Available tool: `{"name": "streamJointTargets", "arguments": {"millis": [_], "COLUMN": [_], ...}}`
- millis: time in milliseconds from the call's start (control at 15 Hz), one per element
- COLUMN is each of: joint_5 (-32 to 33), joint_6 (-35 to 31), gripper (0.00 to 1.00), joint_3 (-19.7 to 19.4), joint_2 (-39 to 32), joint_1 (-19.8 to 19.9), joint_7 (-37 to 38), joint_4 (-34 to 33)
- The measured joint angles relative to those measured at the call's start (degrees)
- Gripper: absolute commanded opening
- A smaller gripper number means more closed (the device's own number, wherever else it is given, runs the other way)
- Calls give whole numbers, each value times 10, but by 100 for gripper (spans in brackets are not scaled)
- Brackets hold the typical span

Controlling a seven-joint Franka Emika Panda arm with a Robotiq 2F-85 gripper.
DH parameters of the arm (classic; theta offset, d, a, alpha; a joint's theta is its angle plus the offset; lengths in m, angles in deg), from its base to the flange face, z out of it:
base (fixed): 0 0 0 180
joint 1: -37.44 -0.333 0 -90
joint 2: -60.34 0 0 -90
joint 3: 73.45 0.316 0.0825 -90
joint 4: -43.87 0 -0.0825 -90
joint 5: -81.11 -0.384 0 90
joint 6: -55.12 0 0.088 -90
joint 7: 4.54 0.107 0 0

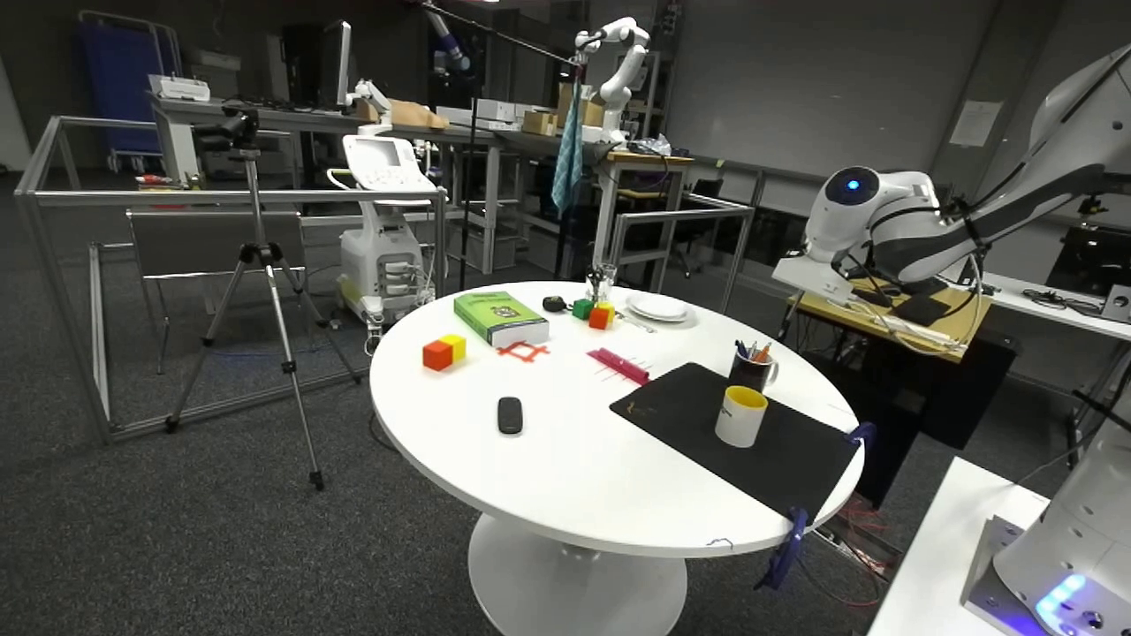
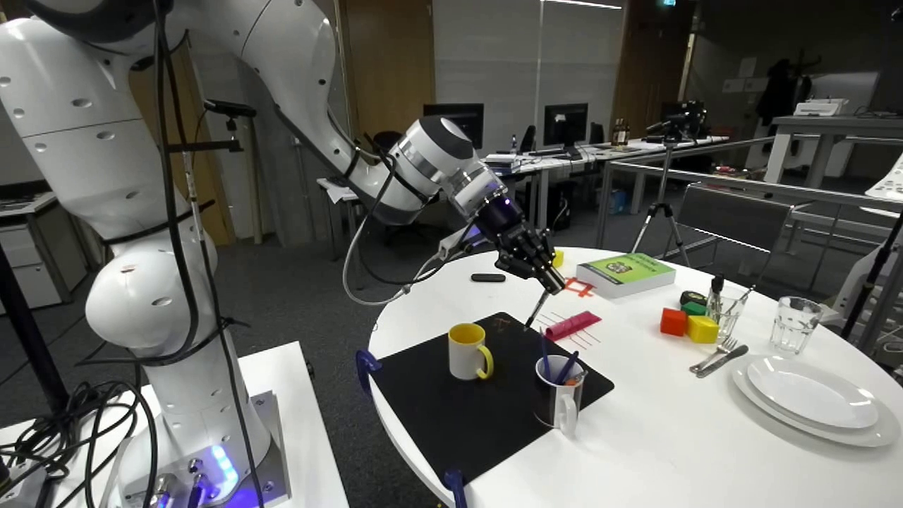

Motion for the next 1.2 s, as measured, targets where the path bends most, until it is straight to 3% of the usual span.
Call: {"name": "streamJointTargets", "arguments": {"millis": [133, 733, 800, 1200], "joint_5": [7, 7, 7, 13], "joint_6": [24, 26, 26, 26], "gripper": [8, 8, 2, 2], "joint_3": [0, -1, -1, 0], "joint_2": [-17, -45, -45, -56], "joint_1": [1, 1, 1, 1], "joint_7": [-16, -36, -36, -30], "joint_4": [-16, -37, -37, -39]}}
